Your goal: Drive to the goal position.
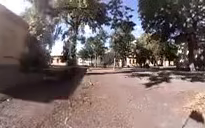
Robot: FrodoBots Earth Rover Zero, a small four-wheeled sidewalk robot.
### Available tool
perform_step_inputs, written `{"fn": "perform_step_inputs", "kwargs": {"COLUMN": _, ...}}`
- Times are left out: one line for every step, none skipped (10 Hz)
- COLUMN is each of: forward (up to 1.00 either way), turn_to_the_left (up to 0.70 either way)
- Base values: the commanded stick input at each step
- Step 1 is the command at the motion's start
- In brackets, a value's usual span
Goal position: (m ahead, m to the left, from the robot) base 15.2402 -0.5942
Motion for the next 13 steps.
{"fn": "perform_step_inputs", "kwargs": {"forward": 1.0, "turn_to_the_left": -0.03}}
{"fn": "perform_step_inputs", "kwargs": {"forward": 1.0, "turn_to_the_left": -0.29}}
{"fn": "perform_step_inputs", "kwargs": {"forward": 1.0, "turn_to_the_left": -0.4}}
{"fn": "perform_step_inputs", "kwargs": {"forward": 1.0, "turn_to_the_left": -0.4}}
{"fn": "perform_step_inputs", "kwargs": {"forward": 1.0, "turn_to_the_left": -0.08}}
{"fn": "perform_step_inputs", "kwargs": {"forward": 1.0, "turn_to_the_left": 0.0}}
{"fn": "perform_step_inputs", "kwargs": {"forward": 1.0, "turn_to_the_left": 0.0}}
{"fn": "perform_step_inputs", "kwargs": {"forward": 1.0, "turn_to_the_left": 0.0}}
{"fn": "perform_step_inputs", "kwargs": {"forward": 1.0, "turn_to_the_left": 0.0}}
{"fn": "perform_step_inputs", "kwargs": {"forward": 1.0, "turn_to_the_left": 0.0}}
{"fn": "perform_step_inputs", "kwargs": {"forward": 1.0, "turn_to_the_left": 0.0}}
{"fn": "perform_step_inputs", "kwargs": {"forward": 1.0, "turn_to_the_left": 0.0}}
{"fn": "perform_step_inputs", "kwargs": {"forward": 1.0, "turn_to_the_left": 0.0}}
